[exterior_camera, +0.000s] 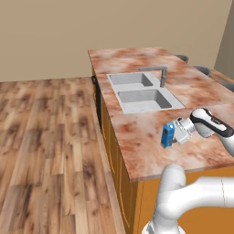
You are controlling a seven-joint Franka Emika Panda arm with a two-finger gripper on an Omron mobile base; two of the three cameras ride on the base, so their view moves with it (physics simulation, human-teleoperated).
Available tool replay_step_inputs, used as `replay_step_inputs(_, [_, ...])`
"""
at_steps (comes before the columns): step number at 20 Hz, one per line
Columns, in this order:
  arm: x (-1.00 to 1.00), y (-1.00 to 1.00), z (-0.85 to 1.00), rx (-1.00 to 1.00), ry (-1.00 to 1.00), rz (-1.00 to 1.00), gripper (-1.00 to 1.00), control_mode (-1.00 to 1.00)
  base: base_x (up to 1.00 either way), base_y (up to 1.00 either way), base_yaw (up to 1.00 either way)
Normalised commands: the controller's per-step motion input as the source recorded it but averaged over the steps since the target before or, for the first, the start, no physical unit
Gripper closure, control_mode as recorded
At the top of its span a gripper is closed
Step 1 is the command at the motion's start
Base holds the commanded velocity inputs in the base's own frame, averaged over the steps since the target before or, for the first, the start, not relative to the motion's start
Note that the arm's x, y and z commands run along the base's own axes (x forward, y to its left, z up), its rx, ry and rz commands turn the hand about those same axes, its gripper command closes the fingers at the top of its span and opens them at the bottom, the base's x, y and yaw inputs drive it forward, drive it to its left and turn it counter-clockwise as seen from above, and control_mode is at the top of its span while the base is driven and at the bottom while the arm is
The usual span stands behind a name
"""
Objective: Pick the milk from the counter and place it in the open cabinet.
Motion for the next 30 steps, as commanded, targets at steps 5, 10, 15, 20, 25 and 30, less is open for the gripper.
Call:
replay_step_inputs(5, [0.0,0.0,0.0,0.0,0.0,0.0,-1.0,-1.0,0.0,0.0,0.0])
replay_step_inputs(10, [0.0,0.0,0.0,0.0,0.0,0.0,-1.0,-1.0,0.0,0.0,0.0])
replay_step_inputs(15, [0.0,0.0,0.0,0.0,0.0,0.0,1.0,-1.0,0.0,0.0,0.0])
replay_step_inputs(20, [0.0,-0.01,0.0,0.0,0.0,0.0,1.0,-1.0,0.0,0.0,0.0])
replay_step_inputs(25, [0.05,0.02,0.05,-0.02,0.01,-0.1,1.0,-1.0,0.0,0.0,0.0])
replay_step_inputs(30, [-0.16,0.0,0.4,-0.02,0.01,-0.19,1.0,-1.0,0.0,0.0,0.0])
